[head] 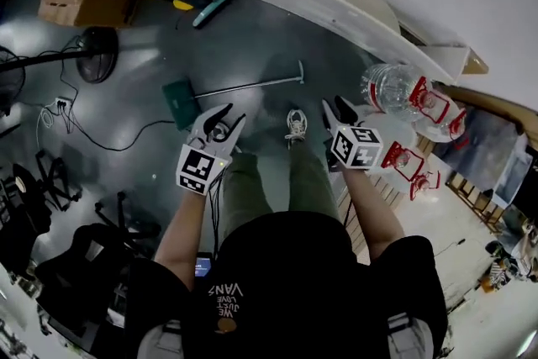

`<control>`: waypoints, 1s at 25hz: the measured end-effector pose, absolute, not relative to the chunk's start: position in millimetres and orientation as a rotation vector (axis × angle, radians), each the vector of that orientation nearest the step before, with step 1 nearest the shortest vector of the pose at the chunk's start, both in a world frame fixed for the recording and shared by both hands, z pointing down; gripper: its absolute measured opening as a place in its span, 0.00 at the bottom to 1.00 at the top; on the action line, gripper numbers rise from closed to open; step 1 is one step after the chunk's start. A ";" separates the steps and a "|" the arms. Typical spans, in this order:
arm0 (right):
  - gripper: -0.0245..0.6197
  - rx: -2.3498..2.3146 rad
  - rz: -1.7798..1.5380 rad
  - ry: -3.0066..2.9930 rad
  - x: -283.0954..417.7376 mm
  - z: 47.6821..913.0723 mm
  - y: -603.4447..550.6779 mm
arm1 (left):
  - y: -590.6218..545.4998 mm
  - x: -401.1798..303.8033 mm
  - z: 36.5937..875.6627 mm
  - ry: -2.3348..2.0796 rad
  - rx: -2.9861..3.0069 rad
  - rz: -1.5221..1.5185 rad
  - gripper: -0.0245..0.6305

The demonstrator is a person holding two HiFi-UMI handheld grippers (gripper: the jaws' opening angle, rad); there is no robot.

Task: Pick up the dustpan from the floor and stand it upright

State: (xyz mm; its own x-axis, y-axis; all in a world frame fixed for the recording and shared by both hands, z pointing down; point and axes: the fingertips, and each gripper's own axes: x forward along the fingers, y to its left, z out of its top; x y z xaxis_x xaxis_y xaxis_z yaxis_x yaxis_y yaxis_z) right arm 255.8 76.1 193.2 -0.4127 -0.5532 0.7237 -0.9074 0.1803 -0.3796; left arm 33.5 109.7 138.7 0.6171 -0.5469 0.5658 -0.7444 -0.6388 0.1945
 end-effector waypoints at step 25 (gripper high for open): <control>0.25 1.391 1.229 -1.728 247.2 579.1 55.9 | 87.9 5.9 517.9 -0.756 2.365 0.860 0.27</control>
